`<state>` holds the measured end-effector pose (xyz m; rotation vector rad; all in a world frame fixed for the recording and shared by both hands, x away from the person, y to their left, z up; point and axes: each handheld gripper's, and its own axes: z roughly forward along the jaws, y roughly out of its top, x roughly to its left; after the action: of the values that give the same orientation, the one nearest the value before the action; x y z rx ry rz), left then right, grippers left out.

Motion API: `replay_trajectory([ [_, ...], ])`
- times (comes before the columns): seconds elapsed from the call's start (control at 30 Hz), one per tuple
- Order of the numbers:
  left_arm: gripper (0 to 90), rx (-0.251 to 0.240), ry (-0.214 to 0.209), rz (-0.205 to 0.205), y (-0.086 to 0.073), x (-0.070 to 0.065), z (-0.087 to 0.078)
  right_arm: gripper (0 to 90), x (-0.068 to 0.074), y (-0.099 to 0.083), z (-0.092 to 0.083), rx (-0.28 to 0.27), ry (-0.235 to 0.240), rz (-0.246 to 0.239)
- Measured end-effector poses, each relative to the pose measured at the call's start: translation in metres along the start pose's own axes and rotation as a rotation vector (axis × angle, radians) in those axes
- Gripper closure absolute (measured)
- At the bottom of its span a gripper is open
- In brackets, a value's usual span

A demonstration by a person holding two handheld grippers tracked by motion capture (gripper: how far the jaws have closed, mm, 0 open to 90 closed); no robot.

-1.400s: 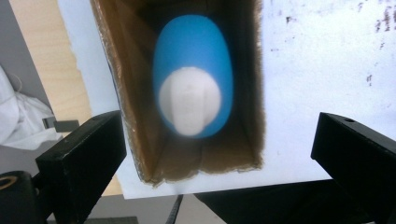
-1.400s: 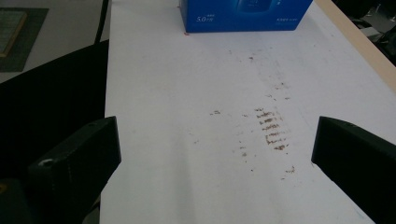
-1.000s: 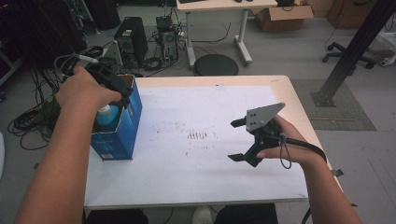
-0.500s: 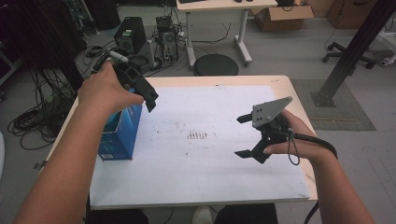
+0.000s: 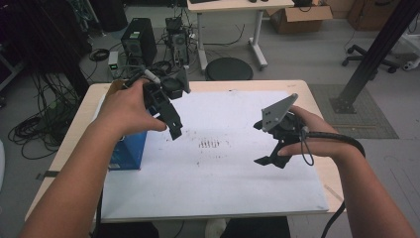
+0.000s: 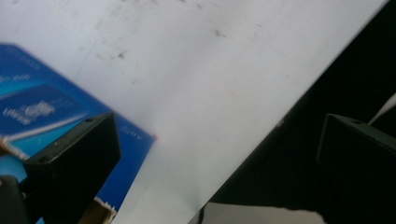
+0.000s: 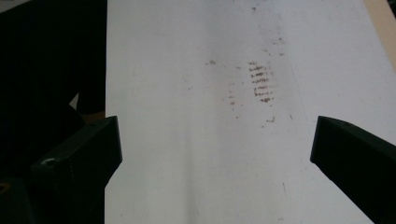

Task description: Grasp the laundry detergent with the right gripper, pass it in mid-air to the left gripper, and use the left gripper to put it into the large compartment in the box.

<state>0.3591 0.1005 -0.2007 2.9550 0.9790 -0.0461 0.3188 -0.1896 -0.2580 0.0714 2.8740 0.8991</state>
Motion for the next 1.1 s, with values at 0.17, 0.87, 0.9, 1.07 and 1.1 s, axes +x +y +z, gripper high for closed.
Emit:
replay_trajectory([
  [0.17,0.2,0.031,-0.009,0.173,0.004,-0.013,0.011,2.2,-0.006,0.0,-0.001,0.069,0.007,-0.012],
  [0.87,0.2,0.074,-0.066,0.375,0.013,-0.015,0.038,3.0,-0.03,-0.019,0.016,0.21,0.034,0.013],
  [0.9,0.2,0.071,-0.063,0.379,0.014,-0.016,0.038,3.2,-0.03,-0.019,0.016,0.21,0.035,0.013],
  [1.07,0.2,0.07,-0.065,0.385,0.013,-0.016,0.036,3.1,-0.028,-0.02,0.019,0.21,0.037,0.009],
  [1.1,0.2,0.07,-0.065,0.385,0.013,-0.016,0.036,3.1,-0.028,-0.02,0.019,0.209,0.037,0.012],
])
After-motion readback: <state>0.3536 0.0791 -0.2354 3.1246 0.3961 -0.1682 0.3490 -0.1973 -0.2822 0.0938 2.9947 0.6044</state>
